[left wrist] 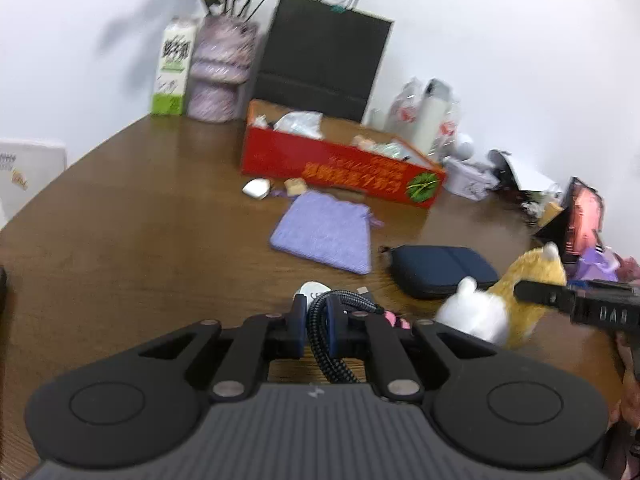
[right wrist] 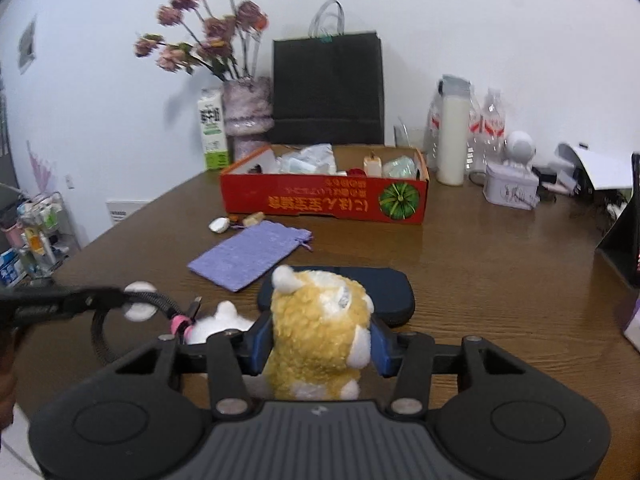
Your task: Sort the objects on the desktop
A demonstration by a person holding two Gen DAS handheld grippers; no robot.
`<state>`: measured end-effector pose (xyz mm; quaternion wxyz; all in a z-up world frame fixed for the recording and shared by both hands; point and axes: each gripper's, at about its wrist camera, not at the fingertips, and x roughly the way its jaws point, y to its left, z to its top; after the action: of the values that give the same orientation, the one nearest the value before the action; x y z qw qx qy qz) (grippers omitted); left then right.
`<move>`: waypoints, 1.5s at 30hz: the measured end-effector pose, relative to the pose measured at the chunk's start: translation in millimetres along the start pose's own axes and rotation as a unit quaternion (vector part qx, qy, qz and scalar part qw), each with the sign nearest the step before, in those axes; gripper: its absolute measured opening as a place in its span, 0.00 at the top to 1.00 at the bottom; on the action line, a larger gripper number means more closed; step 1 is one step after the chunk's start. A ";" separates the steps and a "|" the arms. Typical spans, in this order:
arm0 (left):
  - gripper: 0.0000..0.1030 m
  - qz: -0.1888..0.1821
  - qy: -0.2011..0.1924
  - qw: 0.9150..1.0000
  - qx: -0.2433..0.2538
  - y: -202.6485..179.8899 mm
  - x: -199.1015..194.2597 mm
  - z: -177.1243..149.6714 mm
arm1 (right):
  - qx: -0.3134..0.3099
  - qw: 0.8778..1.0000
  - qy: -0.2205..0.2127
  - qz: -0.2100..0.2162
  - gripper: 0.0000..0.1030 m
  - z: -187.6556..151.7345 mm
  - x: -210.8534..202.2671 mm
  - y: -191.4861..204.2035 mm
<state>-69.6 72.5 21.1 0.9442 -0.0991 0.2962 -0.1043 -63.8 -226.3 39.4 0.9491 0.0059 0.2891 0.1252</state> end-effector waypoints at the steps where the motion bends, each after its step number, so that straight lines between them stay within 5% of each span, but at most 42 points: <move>1: 0.90 -0.001 0.002 1.000 -0.001 1.0 2.0 0.1 | 0.009 1.000 -0.001 -0.004 0.48 2.7 7.0 -1.1; 11: 0.90 0.012 -0.034 0.999 0.033 -2.1 -10.6 2.9 | 0.064 0.998 0.005 0.011 0.61 13.3 57.1 -7.5; 14: 0.88 0.023 0.018 0.998 0.057 -1.9 10.8 -2.5 | 0.059 0.998 -0.012 0.006 0.61 11.5 46.2 -6.0; 18: 0.47 0.013 0.037 0.998 0.045 -0.7 8.6 -15.9 | 0.043 0.999 -0.010 0.002 0.60 5.8 33.6 -4.4; 25: 0.47 0.040 0.032 0.997 0.063 -11.6 7.1 -13.6 | 0.022 1.000 -0.020 -0.007 0.61 -3.1 13.8 -3.0; 30: 0.27 -0.001 -0.011 0.996 0.090 -29.9 15.2 27.7 | 0.021 0.999 -0.026 -0.016 0.61 -1.6 6.1 -11.8; 34: 0.00 -0.019 0.008 0.989 0.145 -44.7 79.5 63.9 | 0.021 0.999 -0.024 -0.012 0.61 4.0 11.6 -20.2; 38: 0.00 0.021 0.082 0.979 0.184 -50.7 162.2 76.9 | 0.018 1.000 -0.022 -0.005 0.60 11.8 21.7 -26.1; 39: 0.07 0.026 0.117 0.979 0.164 -48.3 180.0 78.5 | 0.018 1.000 -0.020 -0.005 0.60 13.1 25.0 -27.4; 41: 0.33 0.019 0.120 0.984 0.133 -41.9 185.0 84.9 | 0.022 1.000 -0.017 -0.002 0.60 14.3 31.5 -30.3; 43: 0.88 0.010 0.132 0.979 0.157 -45.1 182.0 88.1 | 0.026 1.000 -0.013 0.001 0.60 13.8 37.5 -32.3; 45: 0.94 0.005 0.143 0.979 0.144 -44.2 178.0 89.7 | 0.029 1.000 -0.010 0.006 0.60 12.0 42.4 -34.0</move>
<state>119.2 -4.2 8.5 0.8972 0.0547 0.4102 -0.1545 -15.3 -248.3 23.3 0.9507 0.0362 0.2826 0.1223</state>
